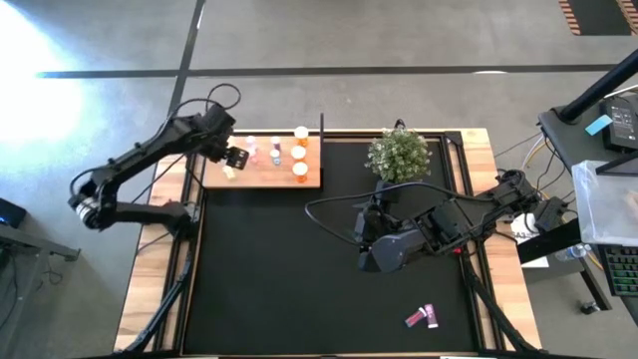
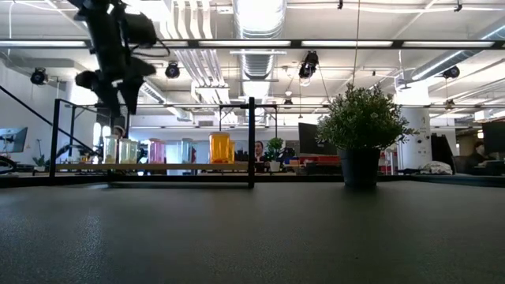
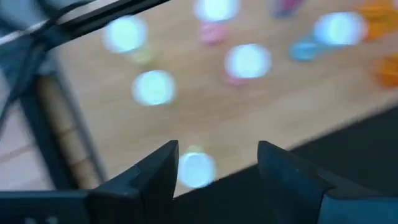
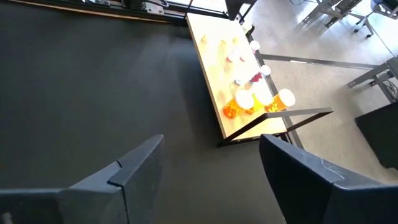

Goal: Pick and place medicine bottles onto shelf by color
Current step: Put the pink medicine bottle on the shelf aligned with the other pink medicine bottles

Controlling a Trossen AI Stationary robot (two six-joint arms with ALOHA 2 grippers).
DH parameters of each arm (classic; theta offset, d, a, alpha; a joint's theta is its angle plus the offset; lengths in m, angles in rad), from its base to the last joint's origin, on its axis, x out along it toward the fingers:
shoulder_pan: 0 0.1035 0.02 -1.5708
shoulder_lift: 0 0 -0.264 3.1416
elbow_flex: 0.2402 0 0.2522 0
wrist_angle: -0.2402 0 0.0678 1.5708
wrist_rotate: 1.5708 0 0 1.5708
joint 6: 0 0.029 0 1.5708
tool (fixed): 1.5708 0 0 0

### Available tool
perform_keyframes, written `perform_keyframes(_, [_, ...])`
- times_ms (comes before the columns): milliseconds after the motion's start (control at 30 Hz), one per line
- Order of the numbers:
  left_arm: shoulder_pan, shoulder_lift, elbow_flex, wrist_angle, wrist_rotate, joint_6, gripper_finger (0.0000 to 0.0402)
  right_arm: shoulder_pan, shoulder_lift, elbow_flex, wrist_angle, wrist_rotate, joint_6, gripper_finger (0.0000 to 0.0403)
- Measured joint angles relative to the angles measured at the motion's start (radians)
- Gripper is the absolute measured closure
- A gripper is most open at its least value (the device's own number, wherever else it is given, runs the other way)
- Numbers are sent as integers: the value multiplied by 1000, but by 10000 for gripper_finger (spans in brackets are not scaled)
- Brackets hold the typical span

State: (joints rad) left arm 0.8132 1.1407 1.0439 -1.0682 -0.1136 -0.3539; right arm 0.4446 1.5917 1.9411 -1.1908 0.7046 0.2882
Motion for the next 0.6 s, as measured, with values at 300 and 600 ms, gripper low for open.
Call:
perform_keyframes(300, [-147,-166,-56,168,82,23,198,0,0,0,0,0,0,154])
perform_keyframes(600, [-460,-281,-241,655,94,50,198,0,0,0,0,0,0,154])
